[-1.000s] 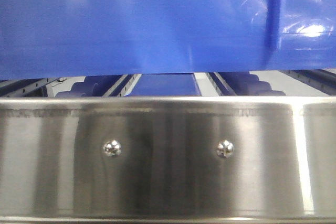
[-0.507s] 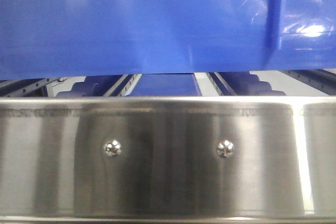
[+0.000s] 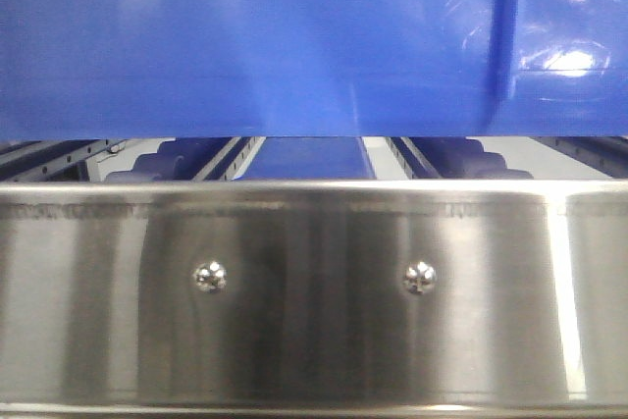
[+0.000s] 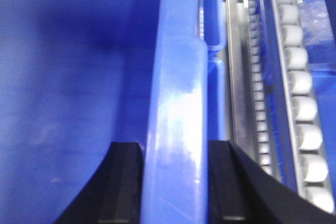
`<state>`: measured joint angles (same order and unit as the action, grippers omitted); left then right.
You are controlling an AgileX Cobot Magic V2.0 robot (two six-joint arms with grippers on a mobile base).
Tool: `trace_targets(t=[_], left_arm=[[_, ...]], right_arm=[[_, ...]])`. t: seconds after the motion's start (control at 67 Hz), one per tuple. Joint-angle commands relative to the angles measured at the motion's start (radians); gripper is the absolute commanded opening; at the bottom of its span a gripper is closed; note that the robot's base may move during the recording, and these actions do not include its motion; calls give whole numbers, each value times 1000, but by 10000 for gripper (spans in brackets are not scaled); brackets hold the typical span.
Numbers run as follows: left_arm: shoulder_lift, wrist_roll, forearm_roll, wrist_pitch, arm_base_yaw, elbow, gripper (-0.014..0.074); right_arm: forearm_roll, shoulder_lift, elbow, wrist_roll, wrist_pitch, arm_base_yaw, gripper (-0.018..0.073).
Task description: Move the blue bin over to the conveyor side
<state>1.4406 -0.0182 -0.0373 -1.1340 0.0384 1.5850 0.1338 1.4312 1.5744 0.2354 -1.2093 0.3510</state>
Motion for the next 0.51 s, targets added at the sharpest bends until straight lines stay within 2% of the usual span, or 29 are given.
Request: trace_targets(t=[0.0, 0.328, 0.493], left_arm=[[-5, -4, -11, 2, 0, 2, 1], [-27, -4, -11, 0, 0, 2, -9], [-86, -4, -11, 57, 6, 2, -9]], right_arm=[[-24, 6, -18, -8, -12, 2, -70], [-23, -78, -8, -8, -12, 2, -70], [-23, -129, 0, -8, -12, 2, -70]])
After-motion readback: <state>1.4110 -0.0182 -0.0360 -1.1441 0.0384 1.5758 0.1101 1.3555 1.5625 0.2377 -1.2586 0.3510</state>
